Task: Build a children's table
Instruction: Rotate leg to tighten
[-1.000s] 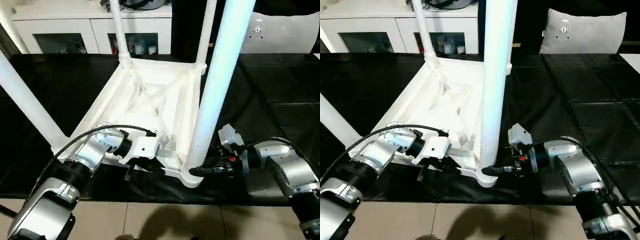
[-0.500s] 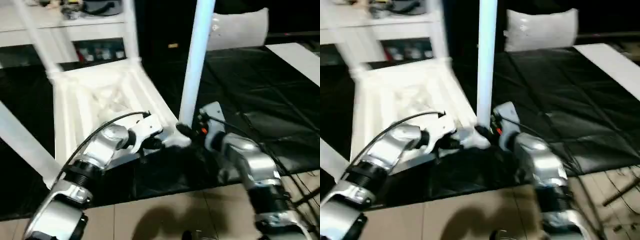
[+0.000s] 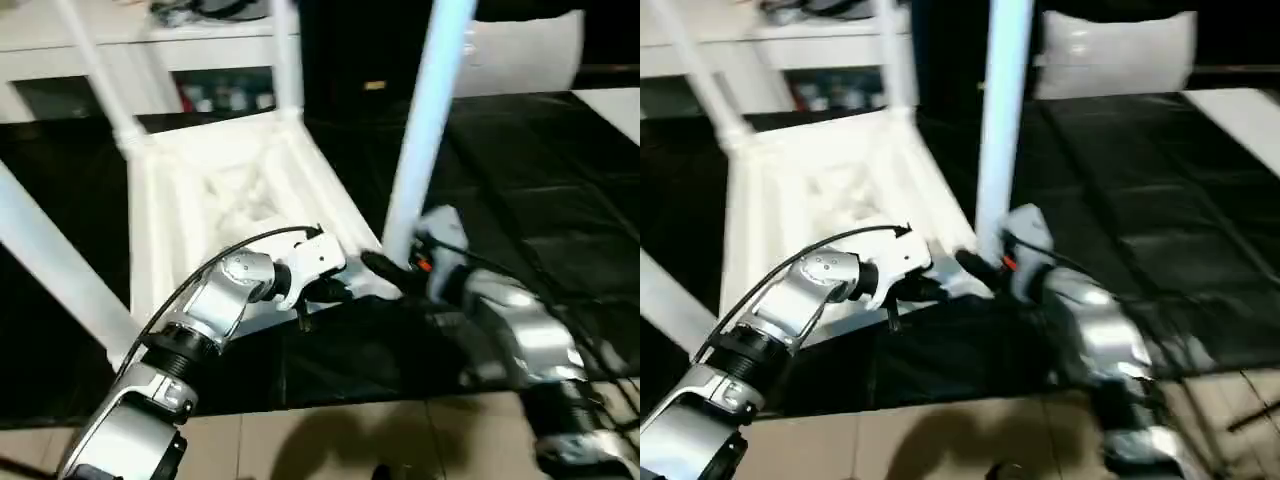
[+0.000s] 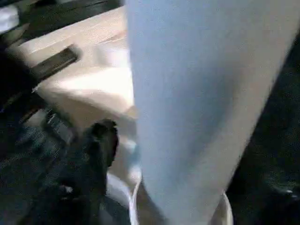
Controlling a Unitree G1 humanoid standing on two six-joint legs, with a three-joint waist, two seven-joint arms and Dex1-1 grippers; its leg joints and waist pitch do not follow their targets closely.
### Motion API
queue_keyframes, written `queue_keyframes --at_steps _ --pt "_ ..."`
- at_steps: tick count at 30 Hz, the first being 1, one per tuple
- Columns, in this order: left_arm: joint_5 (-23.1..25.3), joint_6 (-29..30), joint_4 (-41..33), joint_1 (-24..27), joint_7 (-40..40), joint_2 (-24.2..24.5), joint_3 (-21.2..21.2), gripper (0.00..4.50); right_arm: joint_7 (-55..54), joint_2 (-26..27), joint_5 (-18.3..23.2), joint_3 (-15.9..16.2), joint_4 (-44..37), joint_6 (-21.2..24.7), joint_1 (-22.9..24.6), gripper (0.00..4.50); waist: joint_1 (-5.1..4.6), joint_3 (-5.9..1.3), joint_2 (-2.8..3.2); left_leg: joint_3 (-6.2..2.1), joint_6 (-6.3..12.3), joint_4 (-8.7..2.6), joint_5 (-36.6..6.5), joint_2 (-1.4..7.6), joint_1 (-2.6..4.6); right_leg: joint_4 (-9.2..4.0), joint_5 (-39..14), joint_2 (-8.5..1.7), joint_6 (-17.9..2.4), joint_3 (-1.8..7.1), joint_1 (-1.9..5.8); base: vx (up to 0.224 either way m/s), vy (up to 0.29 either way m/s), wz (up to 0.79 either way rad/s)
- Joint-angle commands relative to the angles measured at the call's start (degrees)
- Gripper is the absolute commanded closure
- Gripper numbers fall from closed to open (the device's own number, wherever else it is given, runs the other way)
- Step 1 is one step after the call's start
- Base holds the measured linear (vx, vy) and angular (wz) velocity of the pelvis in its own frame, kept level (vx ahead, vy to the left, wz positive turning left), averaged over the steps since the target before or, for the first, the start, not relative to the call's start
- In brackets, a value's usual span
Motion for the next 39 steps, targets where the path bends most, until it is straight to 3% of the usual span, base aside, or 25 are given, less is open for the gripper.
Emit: queue_keyframes --at_steps 1,2,5,7,12,15,19,23,35,39 --pt "0.2 -3.9 1.6 -0.5 -2.8 1.6 -1.3 4.50 4.3 -2.3 0.7 0.5 -1.3 -1.2 0.7 0.86 0.33 -4.27 -0.79 0.78 8.15 -3.39 -5.1 0.64 -0.88 -3.35 -15.2 -2.43 -9.3 3.16 4.66 0.000 0.000 0.00" --pt "0.1 -5.1 1.9 -0.6 -3.6 1.9 -1.5 4.50 5.4 -3.2 0.8 0.4 -1.2 -1.5 0.8 0.57 0.55 -4.13 -0.83 0.88 7.33 -3.56 -6.4 0.60 -0.72 -3.62 -17.6 -2.34 -8.5 3.19 4.49 0.000 0.000 0.00" --pt "-0.2 -6.6 2.8 -1.1 -6.1 2.9 -1.9 4.50 9.9 -6.5 1.8 0.7 -1.1 -2.7 0.9 0.57 0.59 -3.94 -0.85 0.98 5.81 -3.76 -9.5 0.62 -0.32 -4.07 -21.5 -2.23 -7.8 3.19 4.12 0.000 0.000 0.00" --pt "-0.3 -8.3 3.6 -1.5 -8.4 3.9 -2.5 4.50 13.5 -8.6 2.3 1.0 -0.9 -3.9 0.7 0.57 0.85 -3.94 -0.80 1.02 5.88 -3.77 -10.4 0.75 -0.08 -4.22 -22.2 -2.25 -7.6 3.30 3.93 0.000 0.000 0.00" --pt "-0.9 -13.6 5.6 -2.4 -14.3 5.5 -4.1 4.50 21.2 -11.2 3.7 2.4 -0.2 -6.8 -0.1 0.57 1.21 -4.15 -1.04 1.01 6.61 -3.66 -8.9 0.78 -0.54 -3.73 -20.2 -2.33 -8.3 3.38 4.14 0.000 0.000 0.00" --pt "-1.6 -15.8 5.3 -2.3 -18.0 6.3 -4.9 4.50 23.8 -11.9 4.1 3.4 0.4 -6.4 -0.7 0.86 1.69 -4.29 -1.25 1.01 6.91 -3.61 -7.2 0.99 -0.57 -3.35 -18.4 -2.32 -9.1 3.47 4.16 0.000 0.000 0.00" --pt "-2.6 -17.7 4.3 -1.9 -22.1 6.6 -6.0 4.50 27.2 -11.8 5.0 5.2 1.4 -5.4 -1.8 1.20 2.74 -4.35 -0.97 1.13 6.94 -3.60 -6.8 1.25 -0.33 -2.92 -16.4 -2.39 -10.5 3.69 3.92 0.000 0.000 0.00" --pt "-2.5 -19.3 3.7 -1.7 -24.4 6.6 -7.1 4.50 28.5 -10.4 5.0 6.1 2.8 -5.8 -2.5 1.42 3.62 -4.32 -1.02 1.16 6.04 -3.69 -7.1 1.30 -0.34 -2.96 -17.5 -2.57 -9.9 3.73 3.93 0.000 0.000 0.00" --pt "-2.7 -20.4 3.4 -1.6 -25.9 6.4 -8.1 4.50 30.2 -8.3 5.4 7.8 3.6 -5.6 -2.7 2.43 3.58 -4.33 -1.06 1.08 5.19 -3.77 -7.0 1.31 -0.37 -2.82 -17.0 -2.49 -9.8 3.75 4.07 0.000 0.000 0.00" --pt "-3.0 -19.0 3.2 -1.3 -26.0 6.4 -8.1 4.50 30.7 -8.1 6.7 7.5 2.7 -4.4 -1.8 2.55 3.61 -4.36 -1.07 1.10 5.20 -3.74 -6.8 1.29 -0.39 -2.82 -17.2 -2.49 -9.7 3.77 4.09 0.000 0.000 0.00"
